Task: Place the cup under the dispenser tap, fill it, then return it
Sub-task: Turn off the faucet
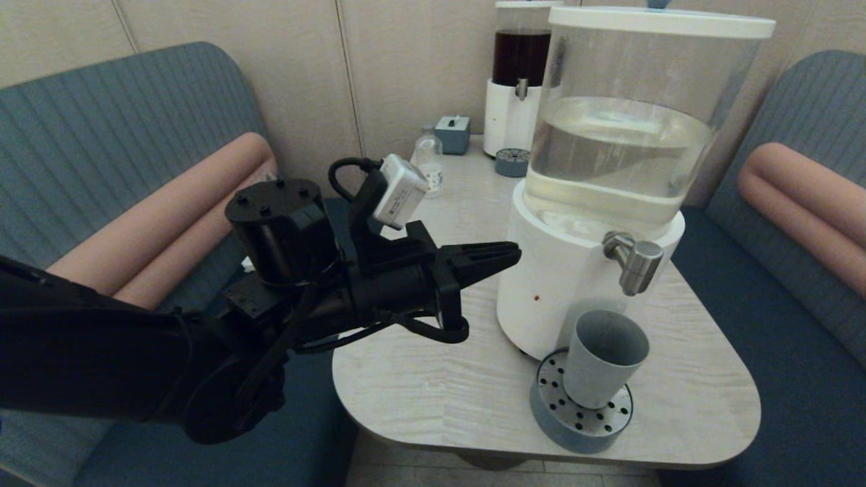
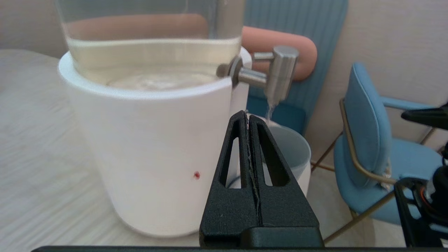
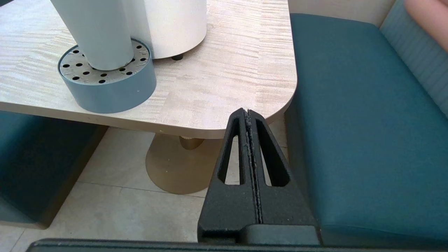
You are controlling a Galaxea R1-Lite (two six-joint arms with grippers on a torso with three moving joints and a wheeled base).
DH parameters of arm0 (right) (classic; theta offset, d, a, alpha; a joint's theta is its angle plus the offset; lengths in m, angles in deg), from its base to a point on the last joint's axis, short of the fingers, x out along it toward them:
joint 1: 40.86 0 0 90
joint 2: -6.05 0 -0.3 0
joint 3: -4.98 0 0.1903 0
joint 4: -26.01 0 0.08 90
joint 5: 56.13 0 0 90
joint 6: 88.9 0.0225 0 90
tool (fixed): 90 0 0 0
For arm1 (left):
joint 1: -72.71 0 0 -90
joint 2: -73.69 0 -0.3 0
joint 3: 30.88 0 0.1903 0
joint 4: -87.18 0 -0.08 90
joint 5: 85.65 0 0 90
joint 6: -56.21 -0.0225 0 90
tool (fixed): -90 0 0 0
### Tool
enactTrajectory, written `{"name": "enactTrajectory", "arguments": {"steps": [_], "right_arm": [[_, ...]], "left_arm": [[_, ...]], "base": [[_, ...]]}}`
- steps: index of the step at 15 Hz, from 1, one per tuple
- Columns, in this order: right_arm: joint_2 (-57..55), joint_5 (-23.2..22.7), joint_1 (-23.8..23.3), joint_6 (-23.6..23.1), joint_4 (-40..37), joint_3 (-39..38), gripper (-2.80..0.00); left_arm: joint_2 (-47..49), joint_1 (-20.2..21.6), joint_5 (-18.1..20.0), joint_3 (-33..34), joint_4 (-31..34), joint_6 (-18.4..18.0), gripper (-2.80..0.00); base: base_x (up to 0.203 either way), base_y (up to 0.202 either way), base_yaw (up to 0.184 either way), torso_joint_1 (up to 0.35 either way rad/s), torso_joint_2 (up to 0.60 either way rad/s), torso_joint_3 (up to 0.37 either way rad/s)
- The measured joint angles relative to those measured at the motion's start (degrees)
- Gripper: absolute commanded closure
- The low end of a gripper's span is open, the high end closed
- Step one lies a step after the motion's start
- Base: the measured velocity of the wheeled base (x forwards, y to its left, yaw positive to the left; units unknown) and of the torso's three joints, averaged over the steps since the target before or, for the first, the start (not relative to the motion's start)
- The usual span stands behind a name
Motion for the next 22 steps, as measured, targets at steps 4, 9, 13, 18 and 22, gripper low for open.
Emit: {"name": "enactTrajectory", "arguments": {"steps": [4,9,13,18,22], "right_arm": [[0.0,0.0,0.0,0.0,-0.02,0.0,0.0],[0.0,0.02,0.0,-0.02,-0.01,0.0,0.0],[0.0,0.0,0.0,0.0,-0.02,0.0,0.0],[0.0,0.0,0.0,0.02,-0.02,0.0,0.0],[0.0,0.0,0.0,0.0,-0.04,0.0,0.0]], "left_arm": [[2.64,-3.16,-1.21,-3.94,-0.02,0.01,0.0],[5.96,-5.53,-2.34,-7.15,0.04,0.01,0.0],[7.52,-5.9,-2.7,-9.51,0.11,-0.05,0.0],[9.92,-7.03,-3.56,-12.59,0.21,-0.08,0.0],[11.04,-8.4,-4.29,-14.36,0.26,-0.07,0.0]], "base": [[0.0,0.0,0.0,0.0,0.0,0.0],[0.0,0.0,0.0,0.0,0.0,0.0],[0.0,0.0,0.0,0.0,0.0,0.0],[0.0,0.0,0.0,0.0,0.0,0.0],[0.0,0.0,0.0,0.0,0.0,0.0]]}}
